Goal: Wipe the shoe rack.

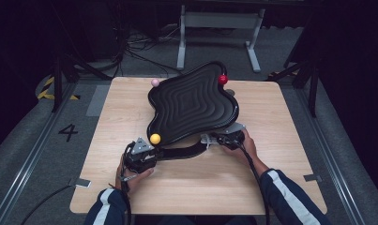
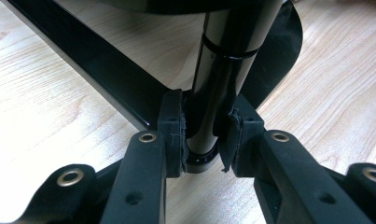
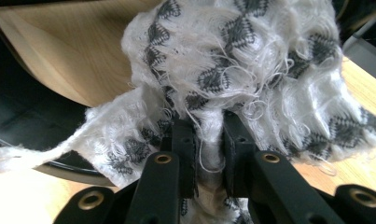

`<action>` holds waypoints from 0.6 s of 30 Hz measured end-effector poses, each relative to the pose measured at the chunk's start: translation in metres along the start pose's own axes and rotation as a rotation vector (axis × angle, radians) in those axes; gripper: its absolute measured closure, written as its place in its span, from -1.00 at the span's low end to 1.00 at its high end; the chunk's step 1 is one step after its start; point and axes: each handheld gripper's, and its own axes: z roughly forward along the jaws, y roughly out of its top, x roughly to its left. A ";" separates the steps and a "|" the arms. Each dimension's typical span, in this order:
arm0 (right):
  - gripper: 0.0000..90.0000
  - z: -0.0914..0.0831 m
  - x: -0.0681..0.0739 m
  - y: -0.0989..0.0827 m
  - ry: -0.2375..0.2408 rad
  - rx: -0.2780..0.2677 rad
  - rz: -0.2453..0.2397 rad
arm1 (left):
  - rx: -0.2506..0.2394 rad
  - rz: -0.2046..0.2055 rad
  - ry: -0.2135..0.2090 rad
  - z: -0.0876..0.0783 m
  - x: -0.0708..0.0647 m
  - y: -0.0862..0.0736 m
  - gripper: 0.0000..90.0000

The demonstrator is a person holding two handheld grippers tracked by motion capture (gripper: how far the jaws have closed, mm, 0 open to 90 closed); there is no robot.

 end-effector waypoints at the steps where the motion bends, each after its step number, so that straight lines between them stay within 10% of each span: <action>1: 0.74 0.000 0.001 0.000 0.002 0.000 0.001 | 0.000 0.000 0.000 0.000 0.000 0.000 0.59; 18: 0.74 0.007 0.031 0.009 0.118 -0.035 -0.059 | 0.004 0.001 0.002 0.000 0.000 0.000 0.60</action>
